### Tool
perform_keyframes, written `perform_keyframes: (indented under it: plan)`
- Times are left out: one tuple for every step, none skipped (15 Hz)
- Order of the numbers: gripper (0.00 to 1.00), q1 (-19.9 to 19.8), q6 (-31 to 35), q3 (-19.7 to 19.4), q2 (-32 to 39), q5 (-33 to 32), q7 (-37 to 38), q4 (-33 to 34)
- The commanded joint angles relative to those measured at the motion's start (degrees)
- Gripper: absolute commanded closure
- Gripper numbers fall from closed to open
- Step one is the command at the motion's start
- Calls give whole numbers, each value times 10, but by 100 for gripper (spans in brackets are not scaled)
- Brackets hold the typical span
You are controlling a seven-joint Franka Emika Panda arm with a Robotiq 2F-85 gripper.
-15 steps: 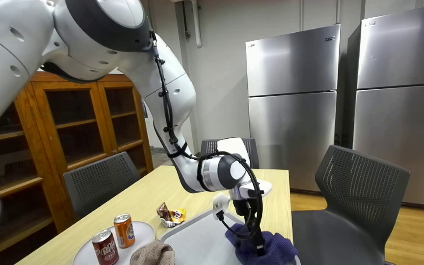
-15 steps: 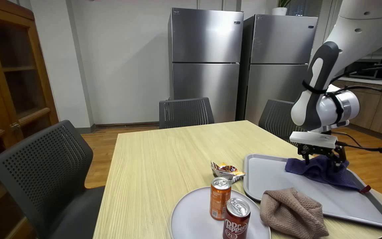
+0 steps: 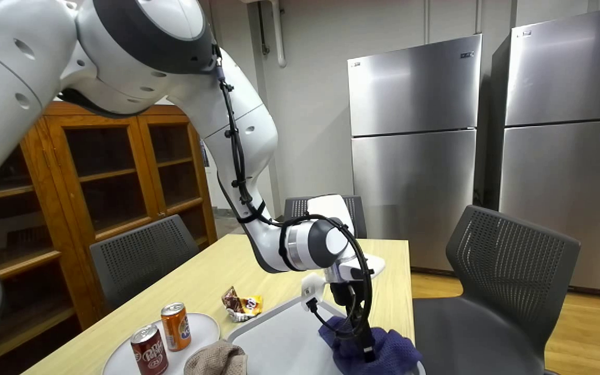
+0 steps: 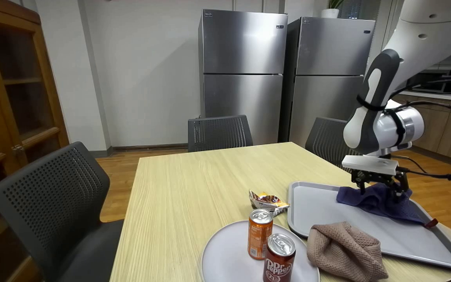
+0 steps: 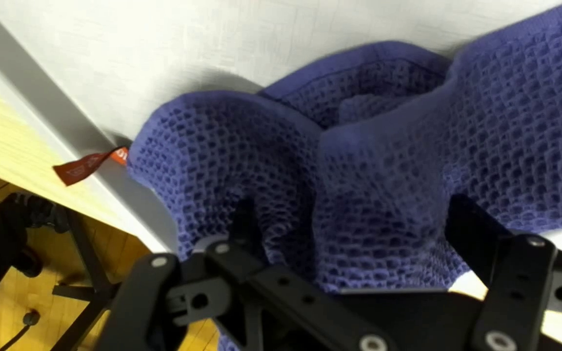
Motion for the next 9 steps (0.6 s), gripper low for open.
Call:
perform_keyframes:
  plan:
    - [0,5,-1,-8,-1,12,-16,0]
    - [0,4,-2,-8,0,12,-17,0]
    - [0,5,-1,-9,1,12,-16,1]
    - [0,4,0,-8,2,12,-17,1]
    - [0,3,0,-8,2,12,-18,1]
    - [0,3,1,-6,1,12,-20,0]
    - [9,1,3,-5,1,11,-22,0]
    - [28,1,6,-4,1,11,-26,-1]
    - [34,1,6,-4,1,11,-28,-1]
